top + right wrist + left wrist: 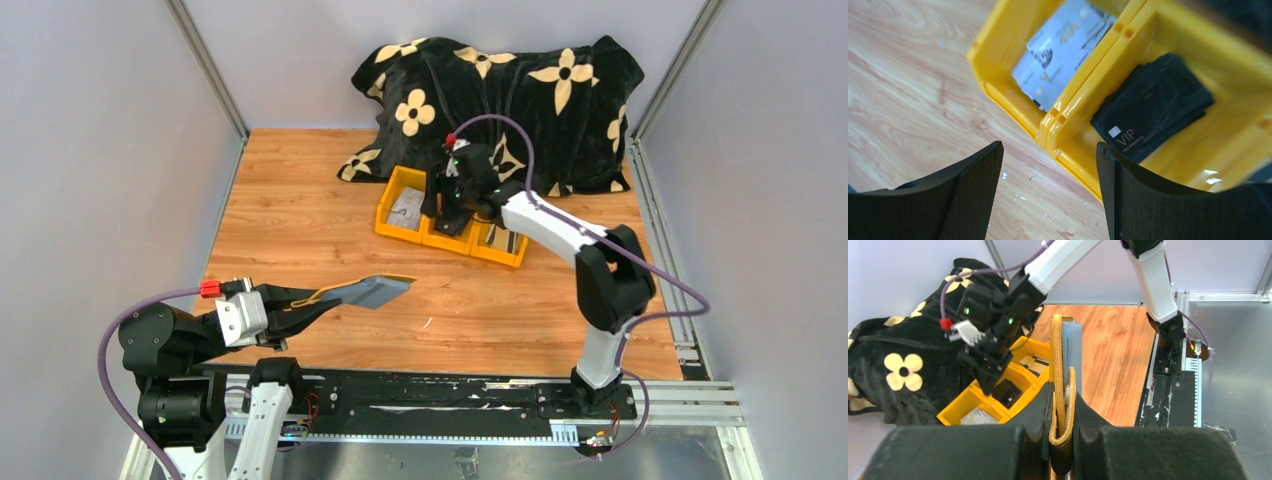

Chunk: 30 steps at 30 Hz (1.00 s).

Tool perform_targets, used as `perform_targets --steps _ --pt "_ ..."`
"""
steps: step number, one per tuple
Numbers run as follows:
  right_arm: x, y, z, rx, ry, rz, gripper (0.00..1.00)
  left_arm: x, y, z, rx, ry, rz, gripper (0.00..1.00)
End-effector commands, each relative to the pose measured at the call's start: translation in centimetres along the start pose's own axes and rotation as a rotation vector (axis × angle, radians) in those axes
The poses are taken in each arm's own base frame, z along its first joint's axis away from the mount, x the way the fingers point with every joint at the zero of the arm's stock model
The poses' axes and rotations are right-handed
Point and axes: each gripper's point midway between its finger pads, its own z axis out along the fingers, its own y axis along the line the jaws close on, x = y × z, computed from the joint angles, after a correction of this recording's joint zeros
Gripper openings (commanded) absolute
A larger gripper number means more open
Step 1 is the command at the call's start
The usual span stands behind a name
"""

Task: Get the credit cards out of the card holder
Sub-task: Move the storage box to the center of the board.

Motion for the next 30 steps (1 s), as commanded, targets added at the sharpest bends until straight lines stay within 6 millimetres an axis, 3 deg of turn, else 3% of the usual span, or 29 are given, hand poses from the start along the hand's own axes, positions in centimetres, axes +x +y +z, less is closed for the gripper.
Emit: perform_targets --steps 1,6,12,16,20,22,30 --pt "4.5 1.0 3.2 -0.023 0.133 -0.020 0.72 -0.4 -0.1 0.0 -0.001 -0.006 0.001 0.00" --pt "6.5 1.0 4.7 0.029 0.167 -0.057 0.74 -0.5 -0.1 -0.1 -0.006 -0.008 0.002 0.00" --pt "6.8 -0.6 6.1 0.191 0.143 -0.064 0.75 -0.5 -0.2 -0.1 -0.010 -0.009 -0.006 0.00" --pt "7.1 -1.1 7.2 0.245 0.131 -0.059 0.62 -0.7 -0.4 -0.2 -0.013 -0.012 -0.002 0.00" --pt "8.4 -0.7 7.5 0.252 0.158 -0.064 0.32 -0.7 -0.5 -0.2 -0.017 -0.014 0.003 0.00" --pt "9.0 -0.2 7.1 0.258 0.158 -0.076 0.24 -0.7 -0.6 -0.3 -0.017 -0.014 0.002 0.00" --pt "12.2 1.5 4.0 0.301 0.140 0.003 0.20 -0.6 -0.7 -0.2 -0.008 -0.013 -0.007 0.00"
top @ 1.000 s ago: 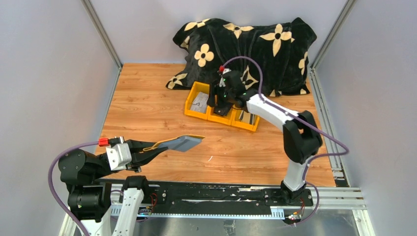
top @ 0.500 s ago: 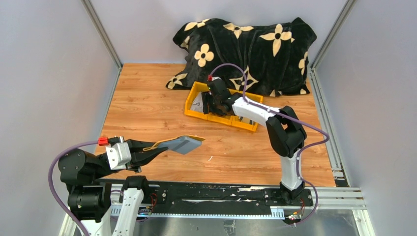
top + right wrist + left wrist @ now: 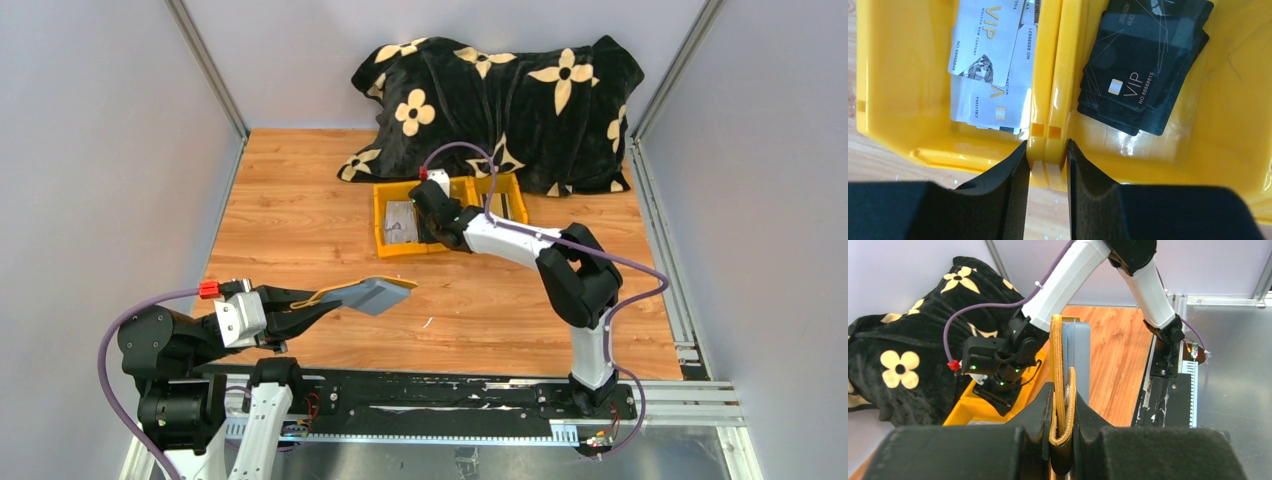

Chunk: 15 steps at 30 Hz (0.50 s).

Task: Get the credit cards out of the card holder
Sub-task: Move the storage box to the center of the board.

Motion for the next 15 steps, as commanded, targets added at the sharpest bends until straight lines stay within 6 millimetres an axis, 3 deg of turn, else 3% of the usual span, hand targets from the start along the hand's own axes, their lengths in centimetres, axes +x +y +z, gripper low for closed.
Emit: perform_targets --steps 1,5,8,12,15 --pt "4.7 0.7 -2.1 0.055 0.071 0.062 0.19 -0.5 -0.5 -0.2 0.001 -0.011 0.016 0.00" --pt "7.0 0.9 -3.2 0.107 0.072 0.125 0.08 -0.6 -0.8 -0.2 0.002 -0.014 0.016 0.00" --pt "8.5 1.8 -3.6 0.100 0.076 0.171 0.07 -0.7 -1.0 -0.3 0.006 -0.016 0.021 0.00" --pt "8.7 3.1 -3.7 0.089 0.070 0.140 0.22 -0.6 -1.1 -0.3 0.011 -0.016 0.019 0.00" --pt "6.9 3.6 -4.7 0.055 0.028 0.121 0.39 -0.7 -1.4 -0.3 0.018 -0.016 0.018 0.00"
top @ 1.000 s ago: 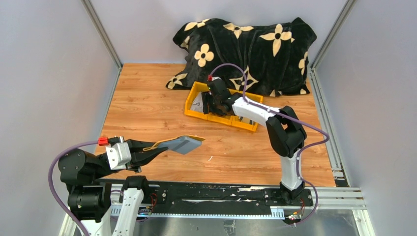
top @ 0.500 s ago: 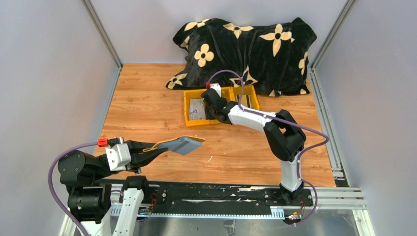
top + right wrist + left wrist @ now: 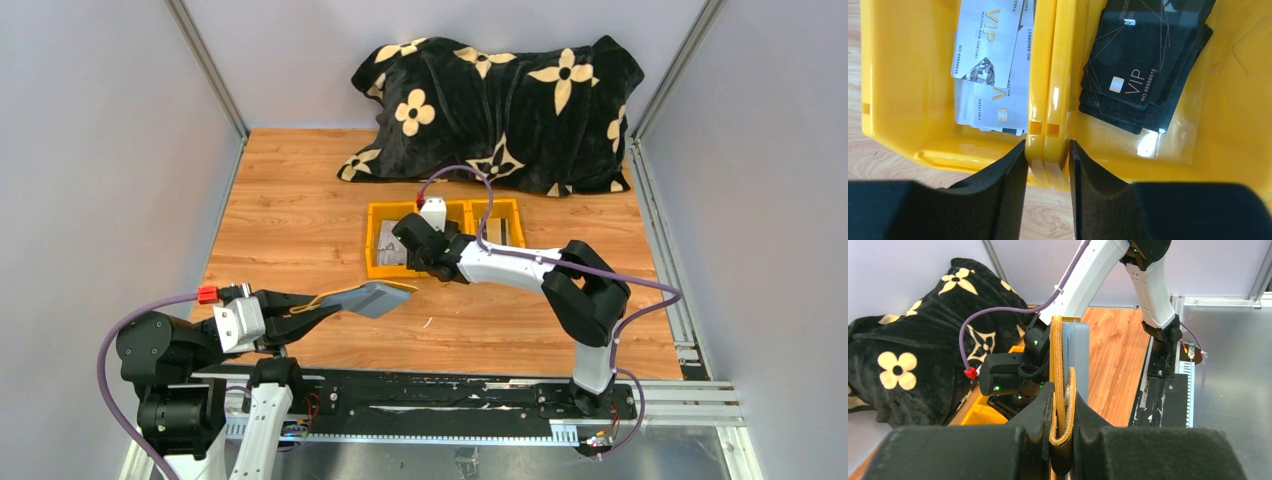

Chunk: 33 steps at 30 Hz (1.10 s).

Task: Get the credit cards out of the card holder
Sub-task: Move the storage box to the center of the board, then remove the credit card from the card holder.

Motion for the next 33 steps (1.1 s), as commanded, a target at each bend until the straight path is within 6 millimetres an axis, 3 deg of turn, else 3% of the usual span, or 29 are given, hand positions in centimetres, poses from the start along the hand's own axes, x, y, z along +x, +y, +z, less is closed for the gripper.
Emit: perform_targets --steps 1,4,8,12,16,21,27,33 --pt "0.8 0.5 -1.3 -0.021 0.037 0.007 0.46 -0.5 -0.9 -0.2 0.018 -0.010 0.018 0.00" --pt "-2.7 2.2 -4.4 -0.143 -0.007 -0.031 0.59 -0.3 -1.2 -0.2 0.034 -0.008 0.002 0.00" --pt "-7.9 3.5 -11.1 -0.324 -0.115 -0.119 0.71 -0.2 -1.4 -0.1 0.059 -0.004 -0.032 0.00" --pt "-10.3 4.6 -18.3 -0.680 -0.147 -0.174 0.75 -0.1 -1.6 0.0 0.080 -0.001 -0.058 0.00" --pt "-8.5 4.8 -27.1 -1.128 -0.181 -0.325 0.75 -0.1 -1.0 0.1 0.072 0.005 -0.095 0.00" --pt "-5.5 4.3 -34.2 -1.449 -0.299 -0.477 0.76 -0.5 0.6 0.6 0.033 0.011 -0.197 0.00" --pt "-6.5 4.9 -38.9 -1.583 -0.477 -0.498 0.76 -0.6 1.1 0.8 0.034 0.013 -0.264 0.00" --pt "-5.9 6.9 -39.9 -1.646 -0.461 -0.530 0.67 -1.2 1.3 1.0 0.029 -0.017 -0.281 0.00"
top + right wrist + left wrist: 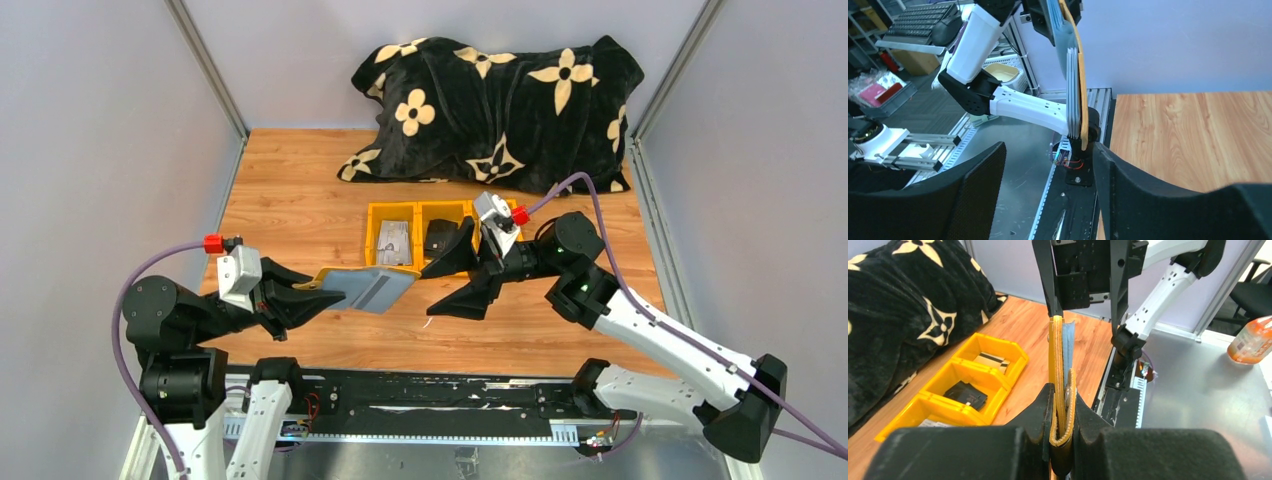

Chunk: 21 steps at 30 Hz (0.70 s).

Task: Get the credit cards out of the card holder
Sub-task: Remove the credit card from the card holder.

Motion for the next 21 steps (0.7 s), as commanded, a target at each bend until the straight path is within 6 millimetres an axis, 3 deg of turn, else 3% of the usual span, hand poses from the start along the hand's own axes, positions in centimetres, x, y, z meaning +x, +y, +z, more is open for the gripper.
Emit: perform_targets --steps 1,13,21 --pt "-1.7 1.9 1.6 -0.099 -0.029 -0.063 0.64 -1.8 -0.6 0.1 0.008 -0.060 0.015 0.00" --pt "-1.7 1.8 2.9 -0.080 -0.044 -0.055 0.33 -2.7 -0.7 0.2 0.005 -0.109 -0.010 0.00" --pt "-1.8 1.1 3.4 -0.052 -0.057 -0.023 0.26 -2.8 -0.8 0.2 0.004 -0.110 -0.013 0.00"
